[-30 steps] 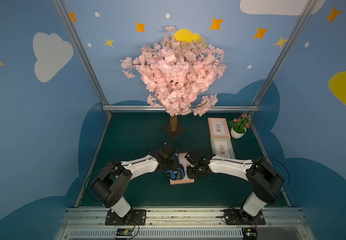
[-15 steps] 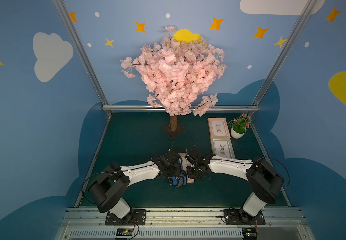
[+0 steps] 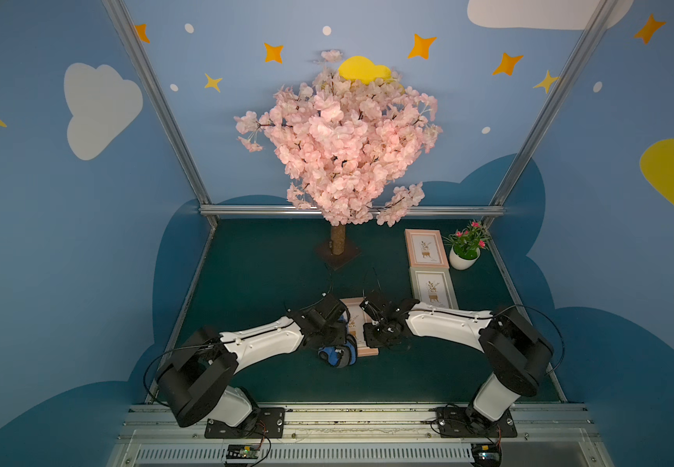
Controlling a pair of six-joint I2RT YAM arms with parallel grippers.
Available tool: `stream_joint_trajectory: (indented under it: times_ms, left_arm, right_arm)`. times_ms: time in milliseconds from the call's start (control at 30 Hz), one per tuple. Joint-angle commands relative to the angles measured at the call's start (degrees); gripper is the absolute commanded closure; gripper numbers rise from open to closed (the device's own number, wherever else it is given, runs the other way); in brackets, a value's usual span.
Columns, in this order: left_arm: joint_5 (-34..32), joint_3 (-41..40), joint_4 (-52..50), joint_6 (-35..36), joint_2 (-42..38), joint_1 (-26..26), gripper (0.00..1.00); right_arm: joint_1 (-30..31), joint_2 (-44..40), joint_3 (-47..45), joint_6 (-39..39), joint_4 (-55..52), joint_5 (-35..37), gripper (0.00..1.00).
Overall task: Wipe the picture frame with a cloth
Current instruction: Wipe the dirt from the picture frame.
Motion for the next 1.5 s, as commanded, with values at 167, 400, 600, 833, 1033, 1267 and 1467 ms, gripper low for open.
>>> stream_joint_trajectory:
  times_ms: [167,400,600,833,1033,1267,1467]
  left_arm:
    - [-1.2,-0.6,-6.7,0.9,-1.9,2.3,0.97]
    - [1.2,-4.4,-4.6,2.5,-7.0,4.5,0.97]
    - [3.7,-1.5,0.5,-0.8,0.3,-0.9,0.97]
    - [1.0,-2.2,-2.4,-0.8,-0.7,0.8,0.97]
    - [0.9,-5.4,-5.2,2.2,-7.7,5.7,0.97]
    - [4.3,-3.2,0.4,0.3,-3.6,1.9,0.97]
    - [3.3,-3.0,1.7,-0.8,-2.9,1.9,0.97]
  right_arm:
    - [-0.1,1.6,-0.7,-0.4,-1.5,0.9,0.79]
    - [-0.1,2.7,0.2,-0.4,-1.3,0.3,0.79]
    - [-0.1,2.9,0.8,-0.5,-1.9,0.6,0.79]
    - [-0.1,2.4,0.2,-0.4,-2.1,1.0,0.79]
    - [-0.1,2.7,0.1,-0.3,-1.4,0.7,0.79]
    - [-0.1,2.5,0.2,-0.3,-1.4,0.6,0.79]
    - [-0.1,2.7,-0.2,-0.2,-0.4,-0.2,0.79]
